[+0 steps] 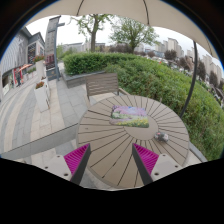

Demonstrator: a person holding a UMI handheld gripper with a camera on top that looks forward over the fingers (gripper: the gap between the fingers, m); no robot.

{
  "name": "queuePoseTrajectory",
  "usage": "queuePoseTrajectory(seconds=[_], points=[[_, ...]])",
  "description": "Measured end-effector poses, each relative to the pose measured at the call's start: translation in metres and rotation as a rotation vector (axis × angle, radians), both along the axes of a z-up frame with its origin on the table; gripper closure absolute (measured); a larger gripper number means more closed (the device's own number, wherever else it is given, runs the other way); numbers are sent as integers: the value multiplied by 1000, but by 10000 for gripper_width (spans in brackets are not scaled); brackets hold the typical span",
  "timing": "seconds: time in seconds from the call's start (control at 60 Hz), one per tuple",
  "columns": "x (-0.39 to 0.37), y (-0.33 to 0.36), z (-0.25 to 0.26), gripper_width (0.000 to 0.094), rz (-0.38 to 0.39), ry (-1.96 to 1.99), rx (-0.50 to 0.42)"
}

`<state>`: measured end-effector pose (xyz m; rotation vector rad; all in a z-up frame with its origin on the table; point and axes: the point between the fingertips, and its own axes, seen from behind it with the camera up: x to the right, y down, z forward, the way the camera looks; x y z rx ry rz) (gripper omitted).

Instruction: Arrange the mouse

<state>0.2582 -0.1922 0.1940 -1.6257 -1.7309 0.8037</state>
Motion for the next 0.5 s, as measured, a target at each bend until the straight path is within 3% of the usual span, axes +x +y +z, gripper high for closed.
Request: queuePoseTrajectory(seconds=[0.5], points=[[-12, 196, -86, 83, -268, -3, 52]])
